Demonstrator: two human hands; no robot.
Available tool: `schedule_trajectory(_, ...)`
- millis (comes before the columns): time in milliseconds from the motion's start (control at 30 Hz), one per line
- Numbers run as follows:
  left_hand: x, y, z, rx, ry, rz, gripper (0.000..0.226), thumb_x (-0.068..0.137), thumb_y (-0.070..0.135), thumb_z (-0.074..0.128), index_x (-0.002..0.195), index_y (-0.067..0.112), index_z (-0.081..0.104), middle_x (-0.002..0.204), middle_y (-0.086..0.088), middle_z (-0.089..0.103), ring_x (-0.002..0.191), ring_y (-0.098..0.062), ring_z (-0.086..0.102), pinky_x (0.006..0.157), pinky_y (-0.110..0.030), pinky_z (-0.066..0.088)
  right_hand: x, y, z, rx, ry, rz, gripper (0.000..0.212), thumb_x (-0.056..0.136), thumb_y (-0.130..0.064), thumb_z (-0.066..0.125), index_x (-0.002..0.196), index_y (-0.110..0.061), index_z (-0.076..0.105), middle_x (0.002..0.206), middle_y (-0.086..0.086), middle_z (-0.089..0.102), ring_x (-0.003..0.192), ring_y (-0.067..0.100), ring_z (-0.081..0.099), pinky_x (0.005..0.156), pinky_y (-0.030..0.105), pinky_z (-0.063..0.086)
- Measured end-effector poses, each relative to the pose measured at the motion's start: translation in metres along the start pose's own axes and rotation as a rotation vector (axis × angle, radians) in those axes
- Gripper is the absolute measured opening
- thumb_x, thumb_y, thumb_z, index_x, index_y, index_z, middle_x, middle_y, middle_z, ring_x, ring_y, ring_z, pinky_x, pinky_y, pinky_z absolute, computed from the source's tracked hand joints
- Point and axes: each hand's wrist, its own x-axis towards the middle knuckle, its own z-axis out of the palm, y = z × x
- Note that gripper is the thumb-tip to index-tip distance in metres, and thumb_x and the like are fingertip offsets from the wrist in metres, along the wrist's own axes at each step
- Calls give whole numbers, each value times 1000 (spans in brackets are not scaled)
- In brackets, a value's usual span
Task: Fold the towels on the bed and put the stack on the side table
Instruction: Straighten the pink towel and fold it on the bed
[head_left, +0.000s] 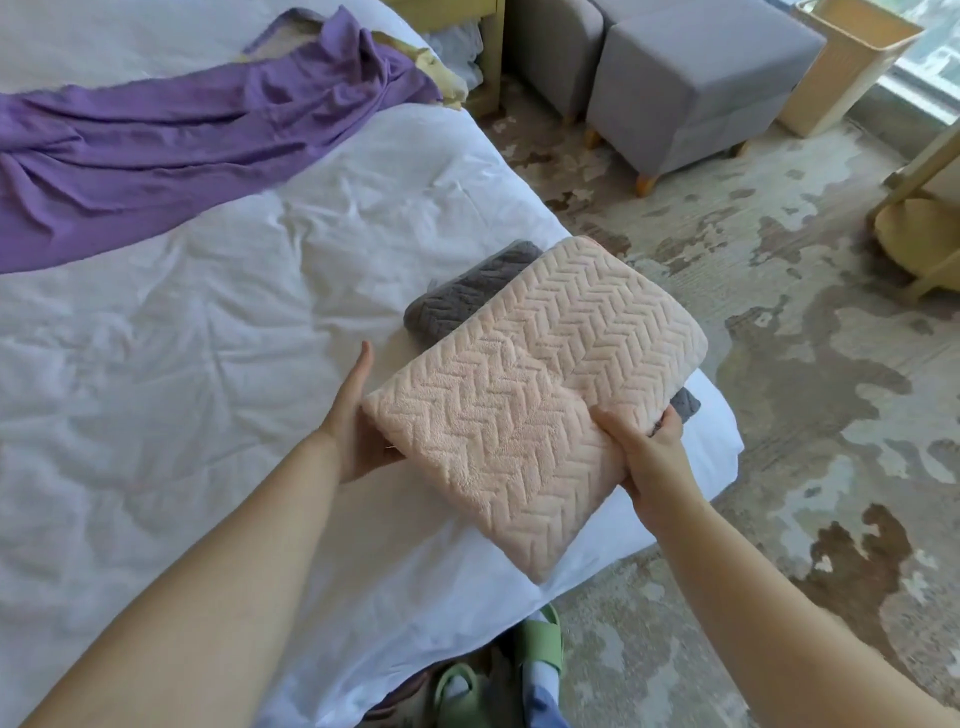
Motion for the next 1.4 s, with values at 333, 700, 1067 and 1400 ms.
schedule_trajectory(333,0,26,48,346,-143,91,52,89,41,58,127,5,59,136,-20,53,126,-33,51,111,-52,34,-7,-32,-15,-87,33,-105,85,62,-32,88,130,-38,37,121,-14,55,109,14,59,90,42,54)
schedule_trajectory(700,-27,-5,67,155,-47,435,80,64,15,74,134,36,39,109,-10,57,91,-26,51,84,-48,45,27,-136,3,-257,-298,-165,98,52,-39,89,135,-45,37,129,-5,53,109,18,62,90,40,54)
schedule_trajectory(1067,27,-88,113,-14,317,350,50,91,22,49,130,53,42,87,4,70,72,-15,63,67,-33,55,124,-111,-9,-739,-479,-113,87,70,-65,68,143,-48,22,145,-4,41,122,20,51,103,45,44)
schedule_trajectory(1400,22,-79,165,75,599,664,52,88,55,55,135,33,45,127,11,61,118,-8,58,102,-37,47,126,-147,-5,-674,-697,-271,73,85,-42,67,145,-36,26,129,-14,52,111,2,58,96,29,49)
